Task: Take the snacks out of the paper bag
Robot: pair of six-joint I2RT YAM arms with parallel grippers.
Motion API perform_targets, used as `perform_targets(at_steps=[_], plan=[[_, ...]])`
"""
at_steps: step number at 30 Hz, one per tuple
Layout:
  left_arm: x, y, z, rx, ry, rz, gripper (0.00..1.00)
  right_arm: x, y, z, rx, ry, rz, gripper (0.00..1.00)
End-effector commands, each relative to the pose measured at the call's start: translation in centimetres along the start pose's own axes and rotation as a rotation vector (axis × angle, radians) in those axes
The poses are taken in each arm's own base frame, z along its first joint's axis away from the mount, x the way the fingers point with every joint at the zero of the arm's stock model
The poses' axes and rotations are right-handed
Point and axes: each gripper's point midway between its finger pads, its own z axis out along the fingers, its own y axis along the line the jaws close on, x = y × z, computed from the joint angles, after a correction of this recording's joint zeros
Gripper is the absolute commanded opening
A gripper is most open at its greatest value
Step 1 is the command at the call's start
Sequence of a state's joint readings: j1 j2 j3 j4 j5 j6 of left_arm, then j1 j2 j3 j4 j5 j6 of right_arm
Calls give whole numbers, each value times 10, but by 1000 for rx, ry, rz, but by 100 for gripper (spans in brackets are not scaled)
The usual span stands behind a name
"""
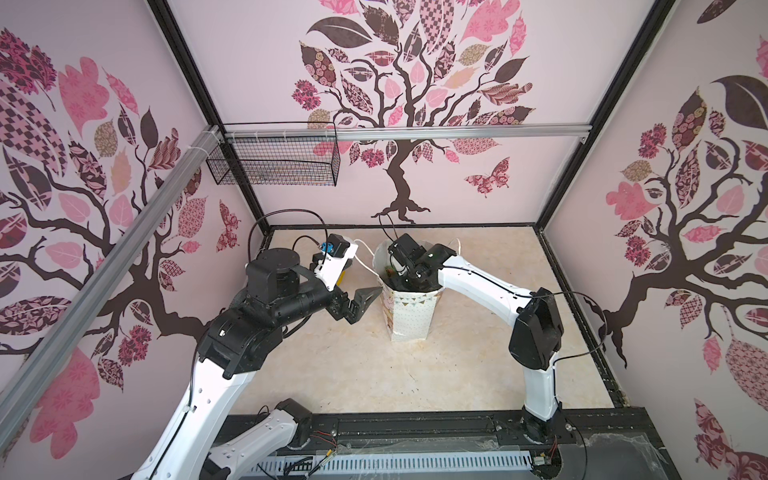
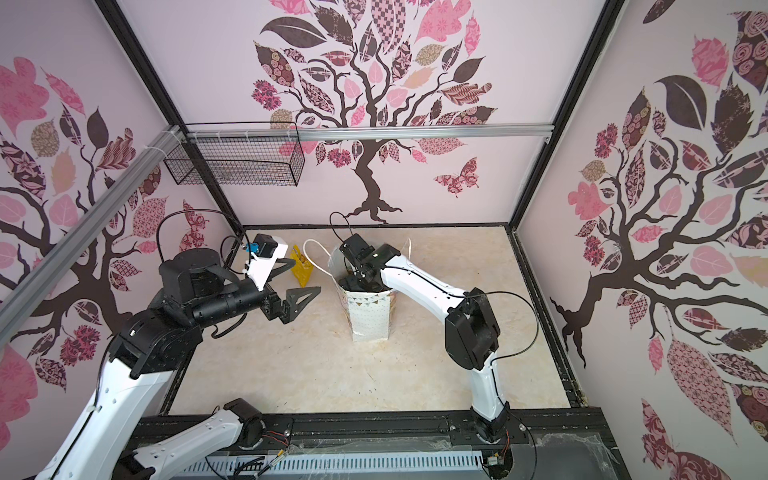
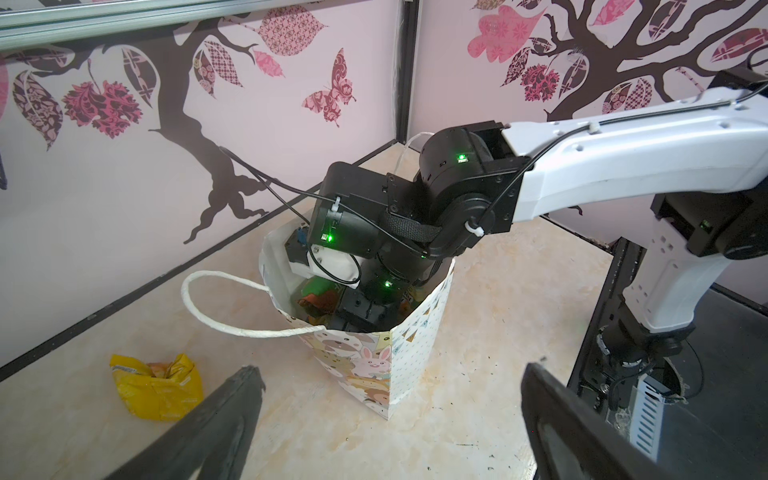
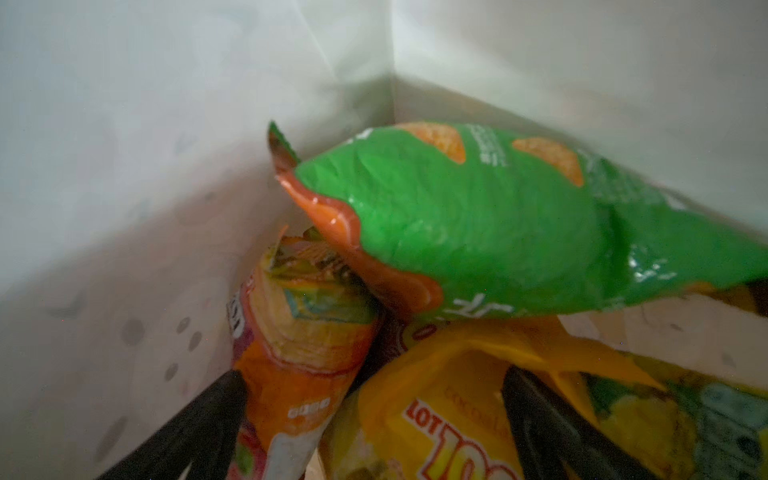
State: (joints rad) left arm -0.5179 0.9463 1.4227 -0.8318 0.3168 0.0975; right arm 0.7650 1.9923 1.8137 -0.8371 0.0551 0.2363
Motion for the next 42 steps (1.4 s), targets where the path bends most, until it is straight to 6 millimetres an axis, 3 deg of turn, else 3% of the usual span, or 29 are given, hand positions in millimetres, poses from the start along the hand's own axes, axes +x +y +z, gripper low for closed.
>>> perform_targets(at_steps=[1,5,8,12,24,27,31,42], plan=[[-8,-3,-4,7,-38,1,99,21,-7,28,24,77,20,100],[-10,-4,-5,13,-50,2,99,34,-7,41,22,118,26,99],[-11,-4,-6,8,-54,1,99,39,-5,44,8,147,27,90],[-10,-3,-4,6,-51,-4,99,34,-3,38,-2,131,29,74],[-14,2,-4,-17,-67,-18,99,9,-5,6,9,34,20,14],[-13,3,-3,-25,-66,-22,99,3,-3,-4,7,12,19,4],[-11,6,-1,-38,-58,-30,99,-8,-1,-19,-9,-26,25,0],[-1,15,6,-78,-33,-43,99,-33,3,-58,-32,-132,29,0]])
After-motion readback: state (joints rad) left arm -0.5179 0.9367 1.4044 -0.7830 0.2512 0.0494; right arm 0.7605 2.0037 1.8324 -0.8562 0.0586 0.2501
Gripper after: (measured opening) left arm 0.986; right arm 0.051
